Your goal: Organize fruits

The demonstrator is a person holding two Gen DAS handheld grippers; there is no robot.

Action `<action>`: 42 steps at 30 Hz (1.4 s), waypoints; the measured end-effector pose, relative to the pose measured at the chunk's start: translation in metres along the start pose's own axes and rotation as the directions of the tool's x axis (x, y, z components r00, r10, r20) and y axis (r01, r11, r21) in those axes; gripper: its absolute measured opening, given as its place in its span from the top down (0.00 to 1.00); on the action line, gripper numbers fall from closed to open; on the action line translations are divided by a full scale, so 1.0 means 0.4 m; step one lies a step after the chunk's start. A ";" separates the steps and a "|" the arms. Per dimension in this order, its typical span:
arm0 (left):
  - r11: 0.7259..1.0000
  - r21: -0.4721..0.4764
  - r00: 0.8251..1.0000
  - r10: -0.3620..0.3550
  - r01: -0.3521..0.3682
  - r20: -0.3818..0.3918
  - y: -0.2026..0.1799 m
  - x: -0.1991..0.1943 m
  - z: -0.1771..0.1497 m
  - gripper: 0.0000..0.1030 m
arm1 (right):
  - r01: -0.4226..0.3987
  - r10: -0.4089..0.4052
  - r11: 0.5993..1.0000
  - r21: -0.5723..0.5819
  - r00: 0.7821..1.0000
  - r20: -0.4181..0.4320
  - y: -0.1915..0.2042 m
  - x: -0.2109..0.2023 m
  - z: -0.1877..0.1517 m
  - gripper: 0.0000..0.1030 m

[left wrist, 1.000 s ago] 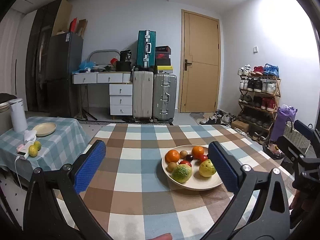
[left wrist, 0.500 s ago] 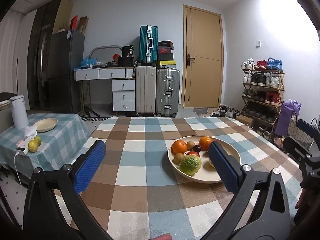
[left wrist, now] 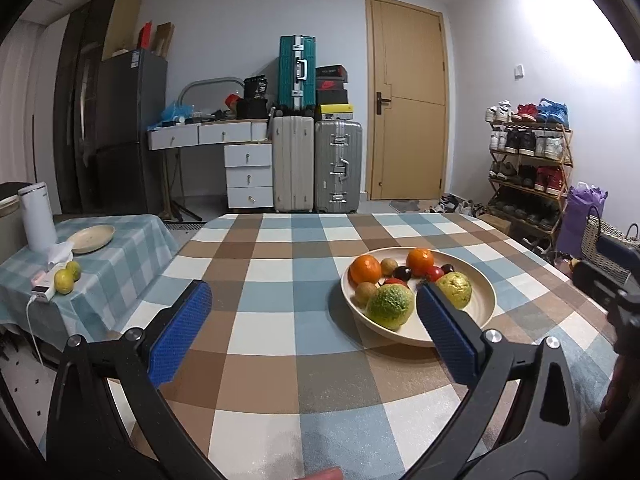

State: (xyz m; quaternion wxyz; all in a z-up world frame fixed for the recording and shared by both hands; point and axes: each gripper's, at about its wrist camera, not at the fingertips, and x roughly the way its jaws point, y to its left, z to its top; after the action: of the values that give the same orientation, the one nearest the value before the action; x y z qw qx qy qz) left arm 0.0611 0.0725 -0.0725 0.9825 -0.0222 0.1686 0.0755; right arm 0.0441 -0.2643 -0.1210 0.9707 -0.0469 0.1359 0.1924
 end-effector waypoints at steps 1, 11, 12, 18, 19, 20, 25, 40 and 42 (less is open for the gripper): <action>1.000 0.010 1.000 -0.005 0.005 0.003 -0.004 0.005 -0.003 0.01 | 0.001 0.000 1.000 0.014 1.000 -0.020 -0.007 0.009 -0.001 0.00; 1.000 0.023 1.000 -0.020 0.020 0.006 -0.015 0.010 -0.005 0.01 | -0.027 0.028 0.999 0.022 0.999 -0.045 -0.010 0.025 -0.004 0.00; 1.000 0.024 1.000 -0.020 0.020 0.006 -0.016 0.019 -0.009 0.01 | -0.027 0.028 0.999 0.031 0.999 -0.044 -0.014 0.025 -0.004 0.00; 0.999 0.023 1.000 -0.022 0.022 0.007 -0.014 0.011 -0.005 0.01 | -0.028 0.029 0.999 0.022 0.999 -0.043 -0.008 0.026 -0.004 0.00; 0.999 0.023 1.000 -0.022 0.022 0.007 -0.015 0.015 -0.007 0.01 | -0.028 0.029 0.999 0.025 0.999 -0.043 -0.008 0.026 -0.005 0.00; 1.000 0.022 1.000 -0.021 0.020 0.008 -0.014 0.010 -0.005 0.01 | -0.028 0.029 0.999 0.026 0.999 -0.043 -0.006 0.025 -0.004 0.00; 1.000 0.023 1.000 -0.021 0.020 0.008 -0.014 0.014 -0.007 0.01 | -0.028 0.029 0.999 0.024 0.999 -0.042 -0.004 0.023 -0.005 0.00; 1.000 0.022 1.000 -0.021 0.020 0.008 -0.014 0.019 -0.010 0.01 | -0.039 0.040 0.999 0.027 0.998 -0.045 -0.001 0.021 -0.006 0.00; 1.000 0.022 1.000 -0.021 0.021 0.008 -0.013 0.010 -0.007 0.01 | -0.039 0.040 0.999 0.027 0.998 -0.044 -0.004 0.021 -0.006 0.00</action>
State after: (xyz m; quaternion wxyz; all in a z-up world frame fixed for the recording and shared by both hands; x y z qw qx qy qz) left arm 0.0647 0.0677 -0.0763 0.9842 -0.0127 0.1649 0.0635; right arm 0.0516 -0.2629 -0.1255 0.9639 -0.0357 0.1611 0.2088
